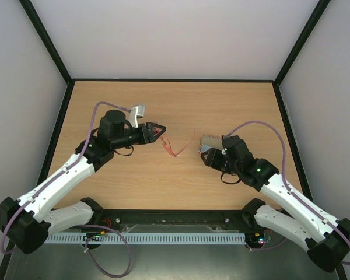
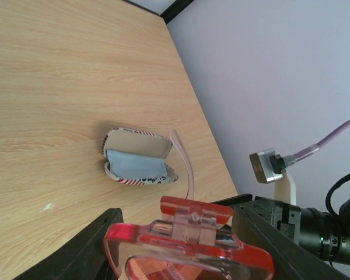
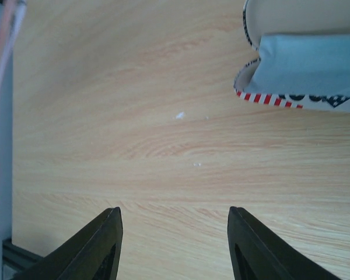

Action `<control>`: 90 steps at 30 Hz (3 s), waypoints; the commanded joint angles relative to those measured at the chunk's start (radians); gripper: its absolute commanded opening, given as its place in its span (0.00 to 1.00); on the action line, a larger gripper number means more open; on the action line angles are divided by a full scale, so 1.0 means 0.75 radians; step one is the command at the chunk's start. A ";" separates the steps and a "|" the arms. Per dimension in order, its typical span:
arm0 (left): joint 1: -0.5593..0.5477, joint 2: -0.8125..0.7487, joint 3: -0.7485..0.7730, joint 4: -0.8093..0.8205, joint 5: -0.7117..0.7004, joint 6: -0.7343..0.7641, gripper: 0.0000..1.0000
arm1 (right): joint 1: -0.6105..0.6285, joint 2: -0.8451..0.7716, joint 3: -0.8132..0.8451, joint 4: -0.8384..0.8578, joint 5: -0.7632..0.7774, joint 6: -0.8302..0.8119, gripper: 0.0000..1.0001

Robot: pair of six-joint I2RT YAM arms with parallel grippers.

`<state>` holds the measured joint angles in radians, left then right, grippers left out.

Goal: Organize the sunglasses
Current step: Fold the sunglasses.

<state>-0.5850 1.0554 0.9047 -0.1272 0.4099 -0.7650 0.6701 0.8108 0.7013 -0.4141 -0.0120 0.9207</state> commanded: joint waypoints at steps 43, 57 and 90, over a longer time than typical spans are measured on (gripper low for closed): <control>-0.058 0.092 -0.064 0.163 0.255 -0.030 0.52 | 0.010 0.492 0.419 0.111 -0.050 -0.144 0.45; -0.095 0.165 -0.072 0.215 0.215 -0.033 0.46 | 0.038 0.469 0.354 0.101 -0.052 -0.188 0.43; -0.075 0.007 -0.085 0.102 0.510 0.122 0.41 | -0.153 0.489 0.124 0.454 -0.760 -0.099 0.67</control>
<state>-0.6495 1.0737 0.8082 -0.0357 0.7364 -0.7029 0.5575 1.1484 0.8078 -0.1421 -0.4431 0.8097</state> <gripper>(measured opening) 0.411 0.684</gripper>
